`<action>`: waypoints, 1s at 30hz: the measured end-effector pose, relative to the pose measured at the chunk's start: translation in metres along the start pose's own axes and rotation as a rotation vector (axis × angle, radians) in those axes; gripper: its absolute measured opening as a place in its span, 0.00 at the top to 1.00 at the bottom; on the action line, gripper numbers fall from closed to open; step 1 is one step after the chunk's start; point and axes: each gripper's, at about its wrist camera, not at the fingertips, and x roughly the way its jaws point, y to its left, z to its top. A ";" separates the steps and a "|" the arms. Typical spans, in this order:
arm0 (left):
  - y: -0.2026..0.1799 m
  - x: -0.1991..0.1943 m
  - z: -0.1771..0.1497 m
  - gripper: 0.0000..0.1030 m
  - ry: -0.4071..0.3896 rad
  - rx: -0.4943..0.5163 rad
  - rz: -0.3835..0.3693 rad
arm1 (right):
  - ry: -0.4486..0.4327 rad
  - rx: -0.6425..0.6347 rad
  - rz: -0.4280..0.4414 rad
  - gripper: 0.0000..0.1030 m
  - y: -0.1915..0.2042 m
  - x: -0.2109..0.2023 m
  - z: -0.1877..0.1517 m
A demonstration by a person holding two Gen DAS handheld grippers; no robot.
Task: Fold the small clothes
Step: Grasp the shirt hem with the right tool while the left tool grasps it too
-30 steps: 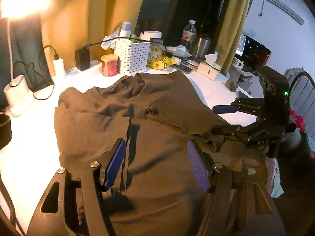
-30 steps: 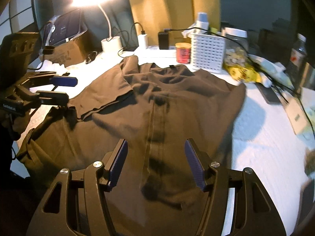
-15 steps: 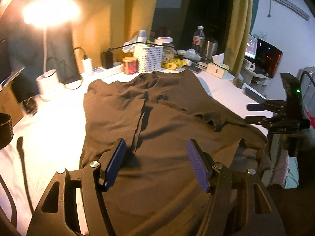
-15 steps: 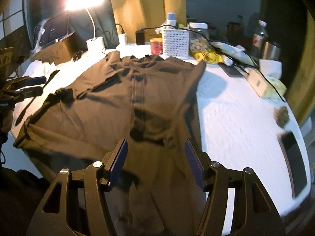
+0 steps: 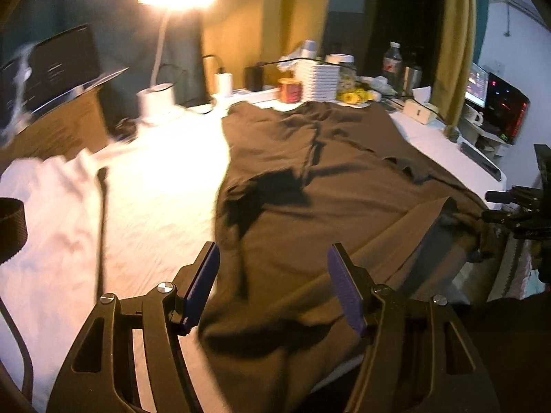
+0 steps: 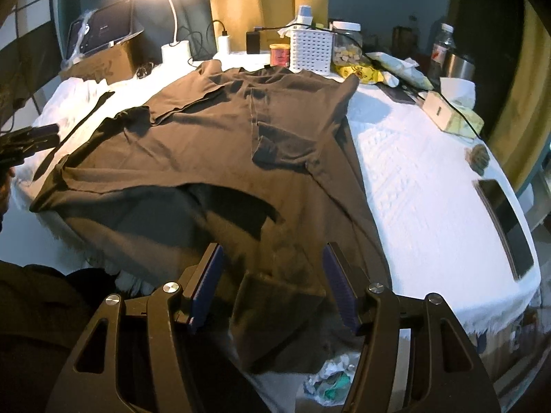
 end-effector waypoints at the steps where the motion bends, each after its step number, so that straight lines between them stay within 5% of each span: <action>1: 0.003 -0.004 -0.003 0.37 0.000 -0.005 0.008 | 0.003 0.009 -0.006 0.38 -0.001 -0.001 -0.004; 7: 0.018 -0.016 -0.030 0.37 0.046 -0.041 0.011 | 0.026 0.029 -0.014 0.38 0.001 -0.006 -0.017; 17: 0.031 0.021 -0.051 0.38 0.120 -0.074 0.026 | 0.059 0.055 -0.002 0.39 0.005 -0.001 -0.033; 20: 0.028 0.027 -0.053 0.51 0.123 -0.051 0.027 | 0.059 0.059 -0.011 0.39 0.006 0.004 -0.033; 22: 0.025 0.027 -0.052 0.69 0.126 -0.033 0.012 | 0.062 0.062 -0.021 0.39 0.005 0.008 -0.033; 25: 0.022 0.024 -0.051 0.93 0.121 -0.008 0.025 | 0.057 0.064 -0.058 0.53 0.003 0.014 -0.032; 27: 0.019 0.016 -0.048 0.95 0.082 0.000 0.029 | 0.043 0.052 -0.085 0.72 0.001 0.016 -0.030; 30: 0.018 0.006 -0.042 0.95 0.044 -0.008 0.034 | 0.029 0.052 -0.082 0.83 -0.005 0.013 -0.028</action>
